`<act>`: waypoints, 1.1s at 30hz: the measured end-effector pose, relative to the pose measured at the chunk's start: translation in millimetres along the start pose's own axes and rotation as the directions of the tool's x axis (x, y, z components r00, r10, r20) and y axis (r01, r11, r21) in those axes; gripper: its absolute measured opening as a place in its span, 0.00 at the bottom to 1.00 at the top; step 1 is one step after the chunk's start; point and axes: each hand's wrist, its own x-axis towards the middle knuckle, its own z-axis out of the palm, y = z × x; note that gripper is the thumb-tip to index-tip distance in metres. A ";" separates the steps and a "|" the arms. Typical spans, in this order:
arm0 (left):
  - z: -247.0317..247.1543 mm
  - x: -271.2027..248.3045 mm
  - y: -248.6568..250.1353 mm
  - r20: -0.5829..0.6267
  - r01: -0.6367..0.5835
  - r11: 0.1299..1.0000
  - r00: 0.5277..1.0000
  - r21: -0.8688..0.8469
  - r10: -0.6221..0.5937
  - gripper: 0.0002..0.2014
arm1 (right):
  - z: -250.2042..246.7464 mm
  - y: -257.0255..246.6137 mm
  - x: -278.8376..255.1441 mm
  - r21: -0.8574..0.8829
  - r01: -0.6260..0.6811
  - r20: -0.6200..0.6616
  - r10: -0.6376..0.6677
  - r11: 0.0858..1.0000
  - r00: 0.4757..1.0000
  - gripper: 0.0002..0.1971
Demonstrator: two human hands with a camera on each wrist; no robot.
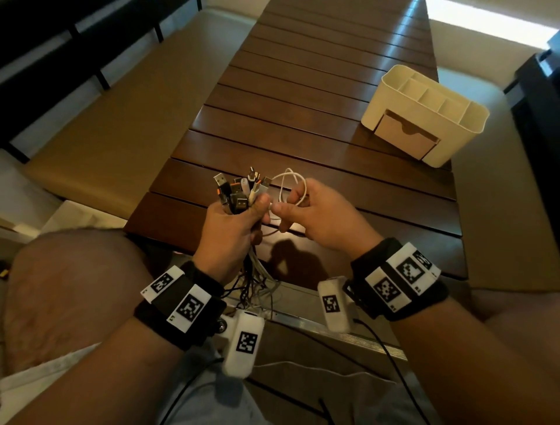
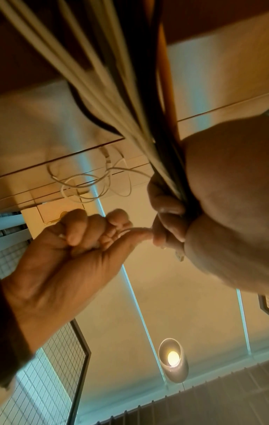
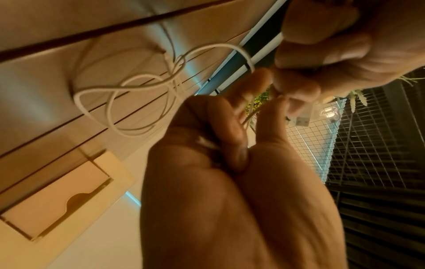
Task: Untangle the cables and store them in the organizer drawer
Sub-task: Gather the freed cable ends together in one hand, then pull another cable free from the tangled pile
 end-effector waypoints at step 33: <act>3.3 3.5 9.7 0.084 -0.032 0.999 0.996 -0.003 0.032 0.05 | -1.1 -5.3 -5.0 -0.309 0.381 0.024 -0.393 0.871 0.919 0.12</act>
